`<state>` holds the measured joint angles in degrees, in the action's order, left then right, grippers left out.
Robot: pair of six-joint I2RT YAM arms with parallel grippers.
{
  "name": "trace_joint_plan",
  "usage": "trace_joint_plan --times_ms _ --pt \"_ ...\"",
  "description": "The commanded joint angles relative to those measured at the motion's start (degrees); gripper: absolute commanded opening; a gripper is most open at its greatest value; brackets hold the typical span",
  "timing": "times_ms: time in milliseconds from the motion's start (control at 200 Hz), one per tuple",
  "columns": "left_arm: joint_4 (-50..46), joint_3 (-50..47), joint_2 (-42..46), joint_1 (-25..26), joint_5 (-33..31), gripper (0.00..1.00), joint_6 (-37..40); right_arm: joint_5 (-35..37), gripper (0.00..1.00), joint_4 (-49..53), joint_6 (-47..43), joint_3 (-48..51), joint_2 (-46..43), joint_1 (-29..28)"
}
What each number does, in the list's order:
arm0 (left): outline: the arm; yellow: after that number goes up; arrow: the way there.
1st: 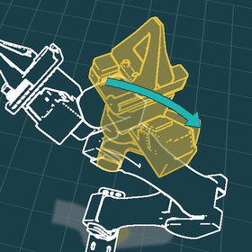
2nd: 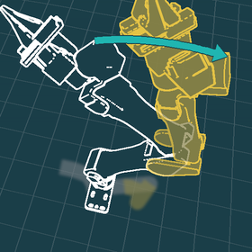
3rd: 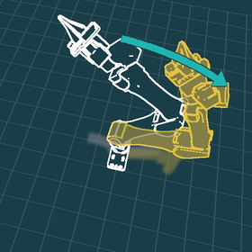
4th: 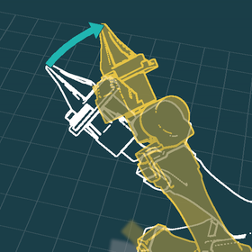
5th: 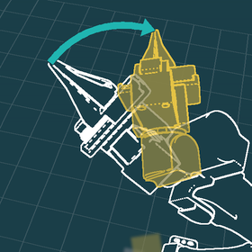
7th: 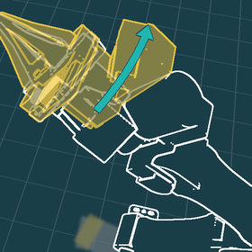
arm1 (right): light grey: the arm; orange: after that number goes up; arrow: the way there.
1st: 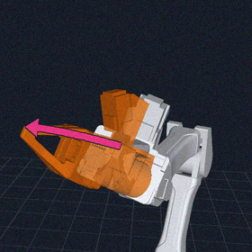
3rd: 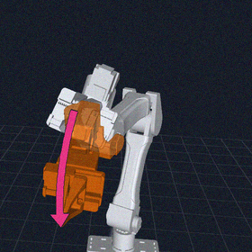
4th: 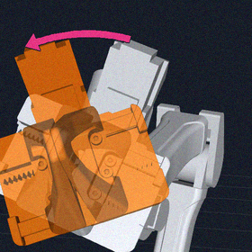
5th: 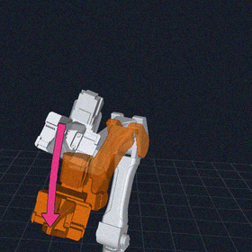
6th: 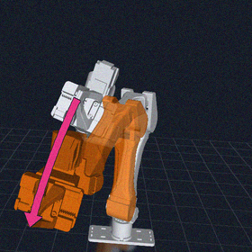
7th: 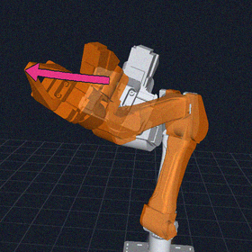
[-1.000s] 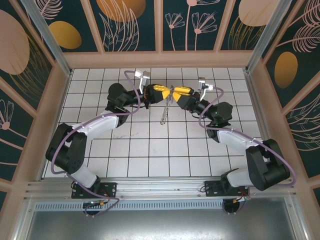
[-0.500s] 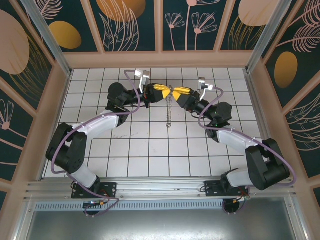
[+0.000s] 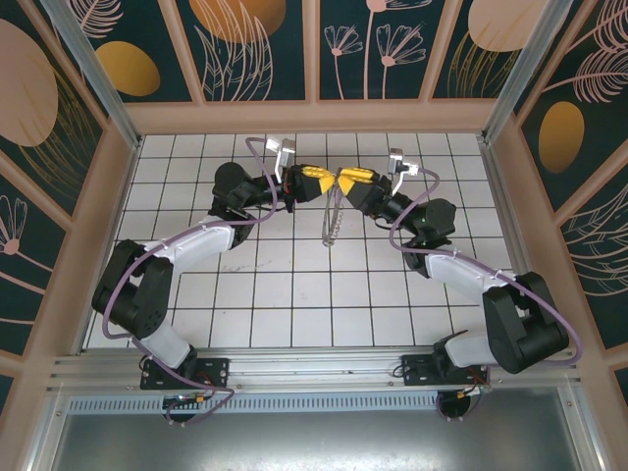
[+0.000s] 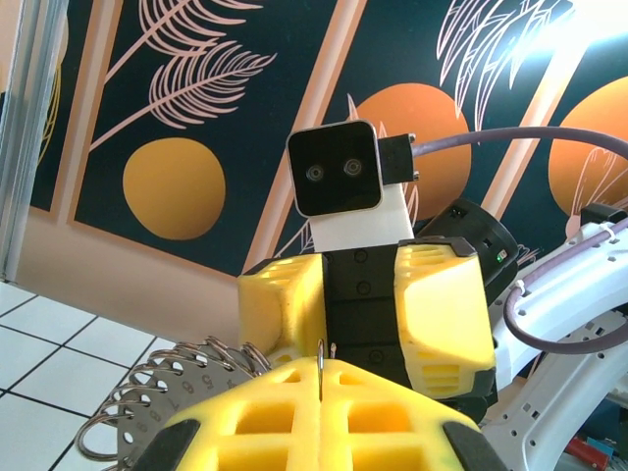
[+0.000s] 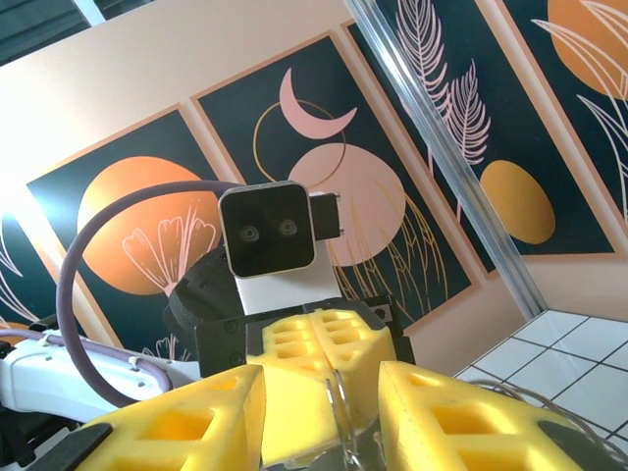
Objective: Put the keys on the keyring
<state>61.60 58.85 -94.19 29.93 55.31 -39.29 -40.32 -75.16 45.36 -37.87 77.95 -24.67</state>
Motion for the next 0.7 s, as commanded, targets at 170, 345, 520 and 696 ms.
trace_joint_plan --times_ms 170,345,520,696 --pt "4.5 1.9 -0.1 -0.2 0.6 0.00 -0.8 0.0 0.34 -3.2 -0.3 -1.4 0.8 -0.9" --pt "4.3 1.9 0.2 -0.2 0.6 0.00 -0.8 0.4 0.34 -3.4 -0.4 -0.1 1.1 -1.0" --pt "4.1 2.1 0.3 -0.1 0.4 0.00 -0.6 0.3 0.26 -3.6 -0.3 0.7 1.2 -1.0" --pt "4.1 2.1 0.2 -0.2 0.2 0.00 -0.4 0.3 0.26 -3.6 -0.3 1.6 1.1 -1.2"
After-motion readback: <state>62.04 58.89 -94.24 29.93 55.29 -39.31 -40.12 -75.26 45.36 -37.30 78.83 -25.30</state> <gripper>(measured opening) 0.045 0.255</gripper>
